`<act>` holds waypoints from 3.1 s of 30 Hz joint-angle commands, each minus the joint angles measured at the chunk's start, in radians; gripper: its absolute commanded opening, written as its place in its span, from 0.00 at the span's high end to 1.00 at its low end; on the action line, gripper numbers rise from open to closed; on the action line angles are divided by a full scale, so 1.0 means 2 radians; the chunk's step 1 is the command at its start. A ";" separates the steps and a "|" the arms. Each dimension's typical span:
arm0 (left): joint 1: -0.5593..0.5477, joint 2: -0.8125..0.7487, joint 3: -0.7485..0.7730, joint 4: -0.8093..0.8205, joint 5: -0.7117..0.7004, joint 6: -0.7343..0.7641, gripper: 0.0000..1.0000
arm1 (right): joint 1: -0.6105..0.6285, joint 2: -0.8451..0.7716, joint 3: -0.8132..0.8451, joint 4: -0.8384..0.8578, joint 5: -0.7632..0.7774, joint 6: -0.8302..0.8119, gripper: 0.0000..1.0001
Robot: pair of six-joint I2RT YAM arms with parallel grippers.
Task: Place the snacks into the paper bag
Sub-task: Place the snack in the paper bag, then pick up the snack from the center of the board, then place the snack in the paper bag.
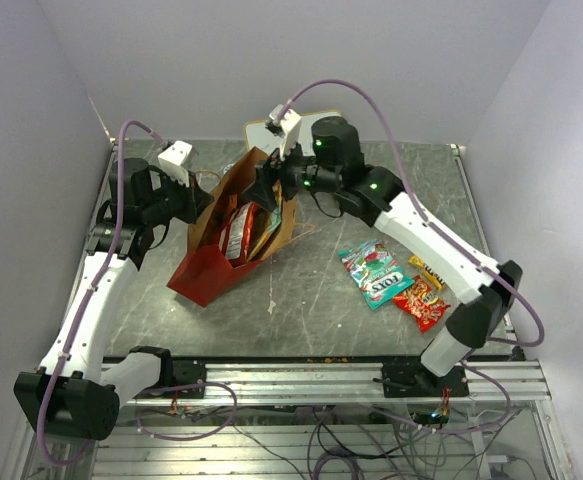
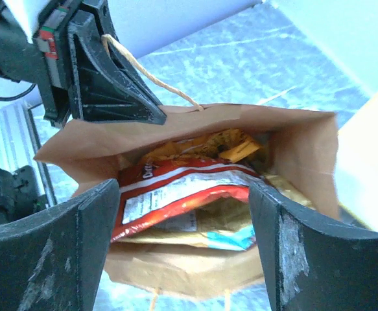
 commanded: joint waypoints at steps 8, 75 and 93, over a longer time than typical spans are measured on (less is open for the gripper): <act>-0.001 -0.006 0.018 0.004 -0.034 0.004 0.93 | -0.211 -0.088 -0.110 -0.035 0.013 -0.074 0.18; 0.006 -0.023 -0.002 0.007 -0.059 0.010 0.93 | -0.360 0.009 -0.150 -0.136 0.091 -0.258 1.00; 0.011 -0.022 -0.008 0.010 -0.046 0.016 0.93 | -0.218 -0.091 0.013 -0.129 -0.076 -0.240 1.00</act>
